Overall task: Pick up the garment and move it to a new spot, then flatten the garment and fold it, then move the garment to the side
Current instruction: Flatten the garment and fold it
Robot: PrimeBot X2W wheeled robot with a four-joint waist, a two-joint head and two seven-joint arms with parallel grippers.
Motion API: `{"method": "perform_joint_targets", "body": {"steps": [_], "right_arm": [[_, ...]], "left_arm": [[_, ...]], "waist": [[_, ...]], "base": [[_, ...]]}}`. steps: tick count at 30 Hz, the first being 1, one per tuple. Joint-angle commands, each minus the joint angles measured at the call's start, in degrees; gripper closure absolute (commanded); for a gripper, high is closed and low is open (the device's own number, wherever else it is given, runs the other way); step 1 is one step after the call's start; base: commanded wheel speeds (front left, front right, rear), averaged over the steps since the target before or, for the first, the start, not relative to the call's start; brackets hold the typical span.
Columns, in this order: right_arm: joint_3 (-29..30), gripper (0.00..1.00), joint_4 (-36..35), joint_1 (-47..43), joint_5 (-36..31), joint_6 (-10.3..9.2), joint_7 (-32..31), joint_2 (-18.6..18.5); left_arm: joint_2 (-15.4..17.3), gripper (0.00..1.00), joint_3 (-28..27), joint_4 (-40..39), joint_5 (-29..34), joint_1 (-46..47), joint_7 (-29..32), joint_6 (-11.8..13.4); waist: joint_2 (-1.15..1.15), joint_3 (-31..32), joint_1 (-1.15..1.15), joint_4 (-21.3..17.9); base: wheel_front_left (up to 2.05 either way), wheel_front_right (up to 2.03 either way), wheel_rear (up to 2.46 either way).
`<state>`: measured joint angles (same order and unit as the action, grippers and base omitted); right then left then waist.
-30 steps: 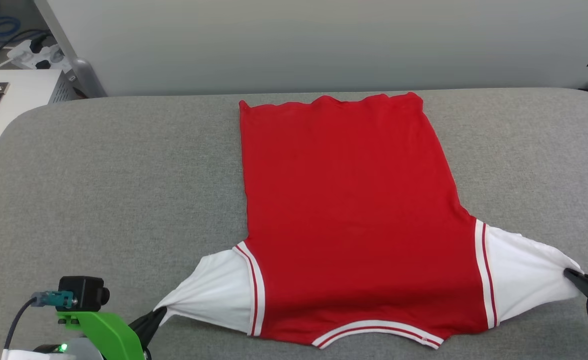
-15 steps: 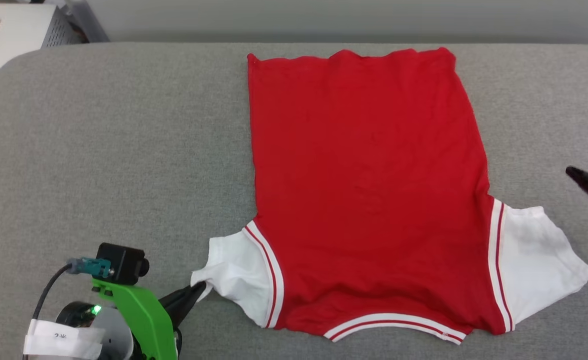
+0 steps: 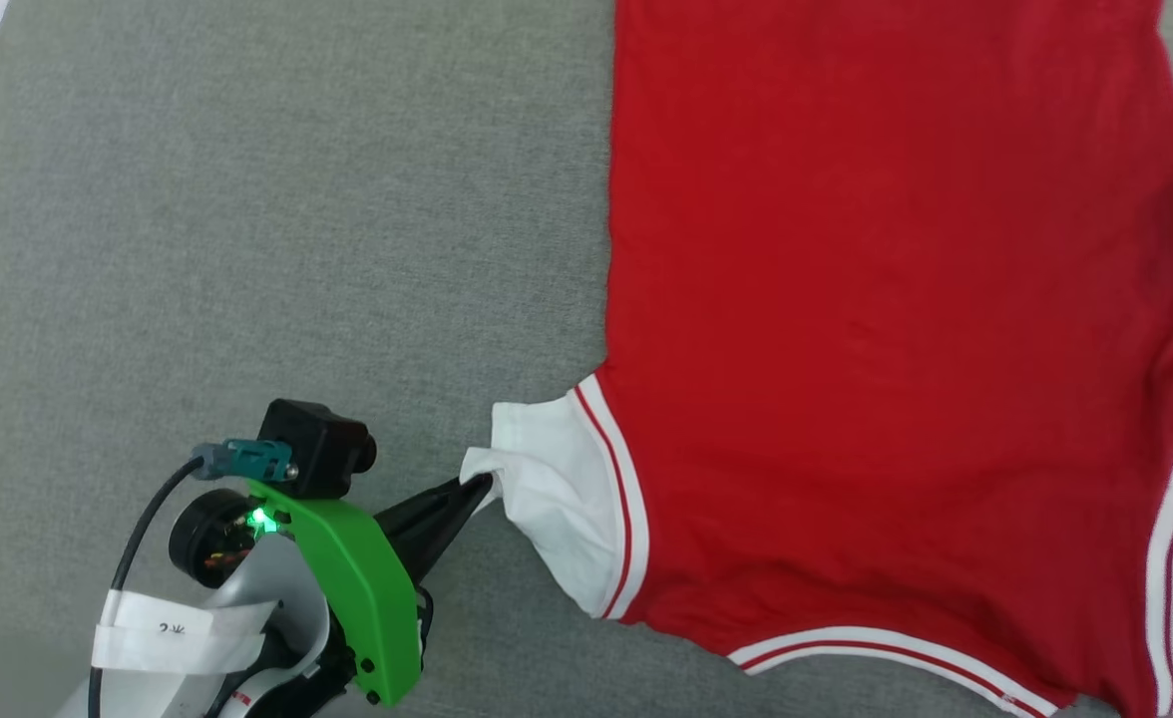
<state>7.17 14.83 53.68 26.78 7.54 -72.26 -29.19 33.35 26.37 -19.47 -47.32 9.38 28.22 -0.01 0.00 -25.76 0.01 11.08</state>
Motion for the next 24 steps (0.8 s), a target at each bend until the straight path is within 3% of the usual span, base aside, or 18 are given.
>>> {"method": "perform_joint_targets", "body": {"steps": [1,11,23,24], "right_arm": [[0.6,0.0,1.7,2.6,-1.8,-0.05,-0.9,0.7],[1.1,0.0,10.5,13.1,-12.2,-0.05,0.3,1.7],[0.5,0.0,17.3,11.9,-13.9,-0.05,0.8,1.2],[0.6,1.0,17.4,11.0,-13.4,-0.05,0.1,1.3]], "left_arm": [[-0.5,1.0,0.2,-0.1,1.0,1.3,-0.4,-0.3],[-2.9,1.0,2.2,1.1,2.2,3.9,-2.1,-1.9],[-4.0,1.0,2.6,2.8,2.8,5.1,-3.6,-2.3],[-4.0,1.0,2.6,2.9,2.8,5.4,-3.7,-2.3]], "waist": [[0.0,-7.0,-0.01,7.1],[0.0,-11.2,-0.01,11.0],[0.0,-11.9,-0.01,11.8],[0.0,-11.8,-0.01,11.5]], "base": [[0.0,0.0,0.0],[0.0,0.0,0.0],[0.0,0.0,0.0],[0.0,0.0,0.0]]}}
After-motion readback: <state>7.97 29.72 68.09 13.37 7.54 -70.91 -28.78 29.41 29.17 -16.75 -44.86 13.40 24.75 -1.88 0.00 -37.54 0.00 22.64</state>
